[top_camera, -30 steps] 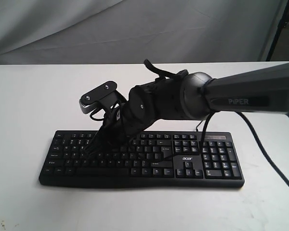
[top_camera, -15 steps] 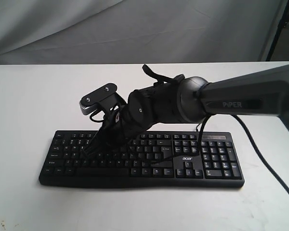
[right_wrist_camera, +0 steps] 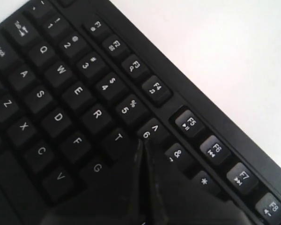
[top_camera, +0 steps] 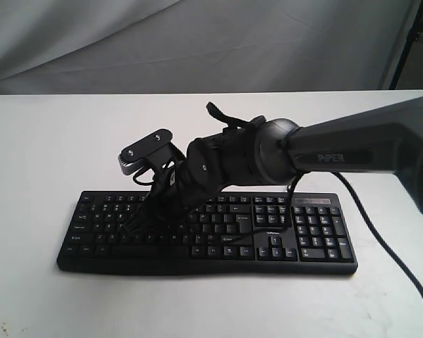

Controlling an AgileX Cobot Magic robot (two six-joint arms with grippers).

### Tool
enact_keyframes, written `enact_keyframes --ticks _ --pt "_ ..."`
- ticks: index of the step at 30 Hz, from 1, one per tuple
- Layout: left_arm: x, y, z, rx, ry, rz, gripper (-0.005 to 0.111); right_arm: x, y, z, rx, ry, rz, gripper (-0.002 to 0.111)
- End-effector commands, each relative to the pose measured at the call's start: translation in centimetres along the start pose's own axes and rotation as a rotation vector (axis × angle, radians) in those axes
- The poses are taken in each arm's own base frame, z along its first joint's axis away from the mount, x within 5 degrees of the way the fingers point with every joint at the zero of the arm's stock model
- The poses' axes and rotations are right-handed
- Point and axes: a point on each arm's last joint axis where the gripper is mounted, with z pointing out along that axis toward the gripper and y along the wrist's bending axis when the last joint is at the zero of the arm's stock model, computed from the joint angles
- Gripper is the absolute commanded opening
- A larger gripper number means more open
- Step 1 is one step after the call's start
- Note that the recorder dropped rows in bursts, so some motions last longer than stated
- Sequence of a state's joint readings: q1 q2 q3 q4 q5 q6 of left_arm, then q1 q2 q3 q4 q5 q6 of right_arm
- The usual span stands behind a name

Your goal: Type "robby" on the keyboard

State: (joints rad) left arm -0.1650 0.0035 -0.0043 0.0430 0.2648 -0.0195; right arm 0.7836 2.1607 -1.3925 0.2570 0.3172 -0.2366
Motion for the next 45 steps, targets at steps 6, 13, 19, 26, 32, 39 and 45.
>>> enact_keyframes --ticks 6,13,19,26,32,39,45 --pt "0.1 0.0 0.0 0.005 -0.007 0.003 0.0 -0.4 -0.1 -0.7 0.0 -0.017 0.005 0.0" --pt "0.1 0.0 0.0 0.005 -0.007 0.003 0.0 -1.1 -0.7 -13.3 0.059 -0.218 -0.027 0.0" --pt "0.1 0.0 0.0 0.005 -0.007 0.003 0.0 8.1 -2.6 -23.9 0.14 -0.397 0.16 0.0" --pt "0.1 0.0 0.0 0.005 -0.007 0.003 0.0 10.8 -3.3 -26.7 0.211 -0.588 0.19 0.0" --pt "0.1 0.0 0.0 0.005 -0.007 0.003 0.0 11.1 -3.3 -26.6 0.21 -0.589 0.197 0.0" --pt "0.1 0.0 0.0 0.005 -0.007 0.003 0.0 13.8 -4.1 -28.7 0.28 -0.643 0.247 0.0" --pt "0.1 0.0 0.0 0.005 -0.007 0.003 0.0 19.3 -4.4 -32.2 0.455 -0.804 0.333 0.0"
